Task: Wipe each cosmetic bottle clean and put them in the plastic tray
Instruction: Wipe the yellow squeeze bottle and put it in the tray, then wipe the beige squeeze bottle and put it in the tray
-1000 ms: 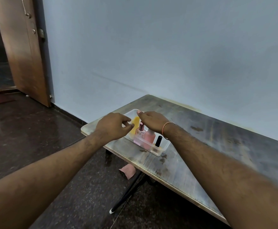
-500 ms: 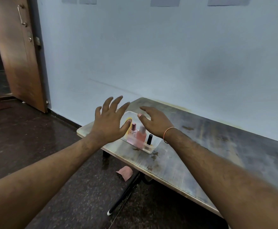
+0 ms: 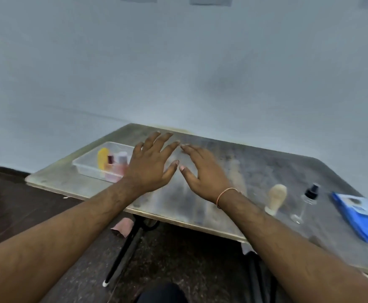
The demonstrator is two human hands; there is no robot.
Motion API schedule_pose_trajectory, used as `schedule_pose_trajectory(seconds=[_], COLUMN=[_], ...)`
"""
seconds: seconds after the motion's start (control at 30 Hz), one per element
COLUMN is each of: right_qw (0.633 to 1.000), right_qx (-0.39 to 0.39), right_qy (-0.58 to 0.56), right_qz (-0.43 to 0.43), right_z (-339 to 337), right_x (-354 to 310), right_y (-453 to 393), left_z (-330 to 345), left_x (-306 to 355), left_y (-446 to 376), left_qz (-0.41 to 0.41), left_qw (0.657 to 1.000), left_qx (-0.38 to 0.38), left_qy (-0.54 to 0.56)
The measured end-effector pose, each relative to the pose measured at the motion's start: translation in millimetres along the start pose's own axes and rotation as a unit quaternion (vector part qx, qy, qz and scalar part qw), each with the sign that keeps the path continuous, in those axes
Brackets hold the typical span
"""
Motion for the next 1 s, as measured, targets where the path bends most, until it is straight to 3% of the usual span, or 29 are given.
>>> schedule_pose_trajectory(seconds=[0.17,0.4,0.73,1.0], right_qw=[0.996,0.980,0.983,0.982], right_qx=[-0.018,-0.082,-0.068,0.011], right_qy=[0.055,0.088,0.046,-0.053], right_qz=[0.074,0.158,0.166,0.182], right_z=[-34.2,-49.7,-26.8,-17.3], right_x=[55.5,109.5,135.1,147.7], right_y=[68.1,120.6,111.7,115.1], left_z=[42.6,93.6,121.6,128.8], left_x=[56.5,108.9,116.1,108.7], left_y=[11.3,30.3,31.3,31.4], left_qz=[0.015,-0.013,-0.083,-0.211], left_qw=[0.991,0.950,0.946,0.855], left_qx=[-0.085,-0.233,-0.190,-0.176], left_qy=[0.102,0.207,0.248,0.440])
Point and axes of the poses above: each hand's wrist, its own y-axis away from the middle knuckle, its own z-axis out of the palm, x = y × z, the point moved 1 cm from there along -y, towards the middle knuckle, and after that the axes turned 12 degrees about x, right-handed, at the moved point
